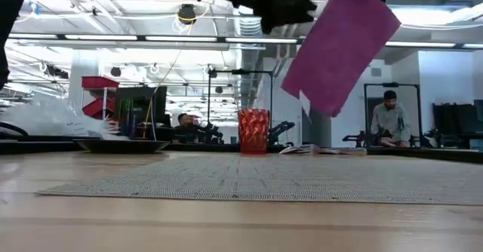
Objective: Set table place
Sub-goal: Fold the pink table napkin
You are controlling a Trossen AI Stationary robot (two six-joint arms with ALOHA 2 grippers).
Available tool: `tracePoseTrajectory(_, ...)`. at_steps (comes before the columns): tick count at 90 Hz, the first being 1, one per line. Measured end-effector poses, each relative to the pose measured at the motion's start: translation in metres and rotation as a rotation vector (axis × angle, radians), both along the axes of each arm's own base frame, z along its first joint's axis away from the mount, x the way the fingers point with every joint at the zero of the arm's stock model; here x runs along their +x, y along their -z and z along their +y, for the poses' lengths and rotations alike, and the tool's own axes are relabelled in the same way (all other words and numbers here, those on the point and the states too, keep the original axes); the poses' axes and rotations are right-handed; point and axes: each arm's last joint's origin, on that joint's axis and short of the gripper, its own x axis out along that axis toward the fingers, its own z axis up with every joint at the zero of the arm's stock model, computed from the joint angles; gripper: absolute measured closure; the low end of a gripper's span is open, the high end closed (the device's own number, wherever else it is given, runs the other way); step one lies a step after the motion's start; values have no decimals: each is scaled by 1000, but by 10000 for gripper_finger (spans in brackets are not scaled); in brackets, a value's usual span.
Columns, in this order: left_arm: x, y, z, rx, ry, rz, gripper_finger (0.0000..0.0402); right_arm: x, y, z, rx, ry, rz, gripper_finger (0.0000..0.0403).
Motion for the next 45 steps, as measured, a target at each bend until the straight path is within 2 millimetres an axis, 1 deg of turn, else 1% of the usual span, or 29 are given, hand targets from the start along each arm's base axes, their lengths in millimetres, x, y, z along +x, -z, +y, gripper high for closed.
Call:
tracePoseTrajectory(11,2,5,2,53,-75,22,218,0,0,0,9,3,-1,403)
tracePoseTrajectory(20,2,7,5,67,-101,37,208,0,0,0,24,2,-3,403)
tracePoseTrajectory(26,3,7,6,71,-105,26,203,0,0,1,32,-10,-4,403)
tracePoseTrajectory(39,5,14,7,78,-108,53,200,0,0,1,32,-11,-5,403)
tracePoseTrajectory(45,6,13,7,80,-102,39,200,0,0,1,32,-12,-5,403)
